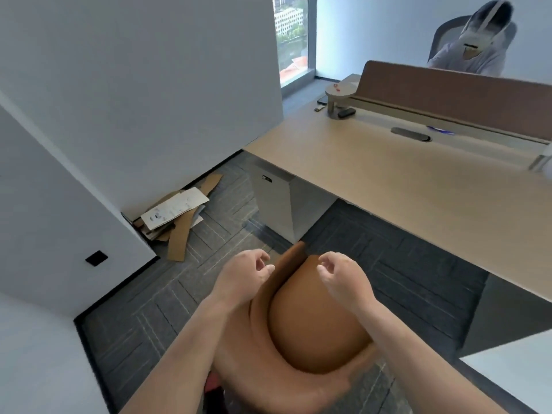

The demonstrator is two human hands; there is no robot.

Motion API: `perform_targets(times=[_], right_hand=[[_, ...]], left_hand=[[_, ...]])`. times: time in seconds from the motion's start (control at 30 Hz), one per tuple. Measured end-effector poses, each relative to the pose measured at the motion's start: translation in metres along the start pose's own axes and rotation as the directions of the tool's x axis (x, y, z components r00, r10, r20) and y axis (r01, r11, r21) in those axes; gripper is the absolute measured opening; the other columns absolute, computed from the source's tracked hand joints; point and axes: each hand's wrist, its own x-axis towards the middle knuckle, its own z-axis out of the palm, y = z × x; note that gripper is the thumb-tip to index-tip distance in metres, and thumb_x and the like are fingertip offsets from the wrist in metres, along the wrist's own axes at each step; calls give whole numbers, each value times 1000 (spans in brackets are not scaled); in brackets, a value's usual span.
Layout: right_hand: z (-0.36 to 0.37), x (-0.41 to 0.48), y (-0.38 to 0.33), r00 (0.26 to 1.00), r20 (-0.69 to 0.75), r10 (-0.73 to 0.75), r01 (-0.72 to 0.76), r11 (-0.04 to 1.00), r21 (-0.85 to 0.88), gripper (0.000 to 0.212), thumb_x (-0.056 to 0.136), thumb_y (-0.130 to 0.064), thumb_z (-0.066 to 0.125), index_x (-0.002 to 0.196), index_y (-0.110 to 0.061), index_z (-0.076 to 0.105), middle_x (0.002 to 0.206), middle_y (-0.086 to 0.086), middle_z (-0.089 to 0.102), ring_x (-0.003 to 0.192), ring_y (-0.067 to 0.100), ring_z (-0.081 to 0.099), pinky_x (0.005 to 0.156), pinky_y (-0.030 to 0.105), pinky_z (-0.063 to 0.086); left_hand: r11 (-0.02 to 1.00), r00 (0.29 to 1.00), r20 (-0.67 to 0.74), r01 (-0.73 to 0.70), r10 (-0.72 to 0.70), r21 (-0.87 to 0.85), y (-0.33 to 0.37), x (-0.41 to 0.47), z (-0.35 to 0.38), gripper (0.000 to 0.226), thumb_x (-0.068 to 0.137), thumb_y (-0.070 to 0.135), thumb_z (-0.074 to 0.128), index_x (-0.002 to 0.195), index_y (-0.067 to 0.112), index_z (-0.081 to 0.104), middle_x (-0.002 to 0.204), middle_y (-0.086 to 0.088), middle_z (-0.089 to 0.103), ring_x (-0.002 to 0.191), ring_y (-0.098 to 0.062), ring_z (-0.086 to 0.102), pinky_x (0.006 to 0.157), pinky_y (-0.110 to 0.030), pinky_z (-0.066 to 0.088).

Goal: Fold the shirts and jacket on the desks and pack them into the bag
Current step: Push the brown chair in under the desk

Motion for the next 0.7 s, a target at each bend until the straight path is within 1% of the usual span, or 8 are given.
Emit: perform_targets(times=[0.13,0.23,0.3,0.4,0.47,0.53,0.6,0.7], right_hand=[[27,20,-2,982,-94,161,-163,987,-8,28,99,-29,56,123,-19,65,113,-5,67,92,5,58,69,10,41],[58,29,-11,932,-194,307,-310,951,16,28,98,-28,55,123,-19,65,115,-4,67,101,11,62,81,21,48],[82,26,-23,880,-263,395,-402,915,29,28,98,-29,55,122,-18,65,113,-5,66,103,12,63,83,25,49],[120,5,-53,789,-341,511,-525,849,58,28,97,-28,56,121,-17,65,111,-4,66,100,13,63,77,22,43],[144,-13,-73,741,-352,571,-587,806,73,27,97,-28,57,120,-17,66,108,-5,66,96,12,63,75,22,43],[165,-33,-89,690,-366,625,-638,763,99,27,96,-29,57,119,-18,66,106,-8,65,94,11,63,77,26,48],[185,-52,-100,644,-376,667,-680,723,118,27,96,-30,56,118,-20,66,107,-10,64,95,9,61,78,27,50],[215,-82,-109,589,-389,709,-722,677,141,26,96,-29,55,119,-20,65,109,-9,64,94,8,59,73,23,45]], left_hand=[[992,988,83,-126,127,-9,-29,68,4,24,94,40,61,112,25,66,89,13,64,82,-4,62,78,-32,57],[969,955,164,-245,248,-39,-55,114,14,20,93,38,63,109,26,67,88,13,64,83,-5,61,76,-26,52],[937,903,255,-345,347,-54,-76,133,21,22,93,38,64,112,26,67,90,14,63,87,-6,60,79,-25,49],[886,808,383,-458,449,-73,-104,140,14,21,94,38,62,112,29,66,92,15,61,91,-6,58,81,-24,47],[867,766,431,-489,477,-91,-120,135,10,21,94,38,62,112,28,66,91,14,62,91,-7,59,83,-27,49],[848,715,489,-519,500,-108,-131,125,11,21,95,38,60,112,28,66,90,12,64,88,-6,60,83,-31,52],[829,664,542,-547,514,-116,-141,113,16,22,95,39,59,113,28,65,89,12,64,86,-5,60,81,-30,53],[800,596,606,-589,527,-117,-152,93,28,25,96,41,58,116,28,64,95,13,62,89,-6,60,80,-28,52]])
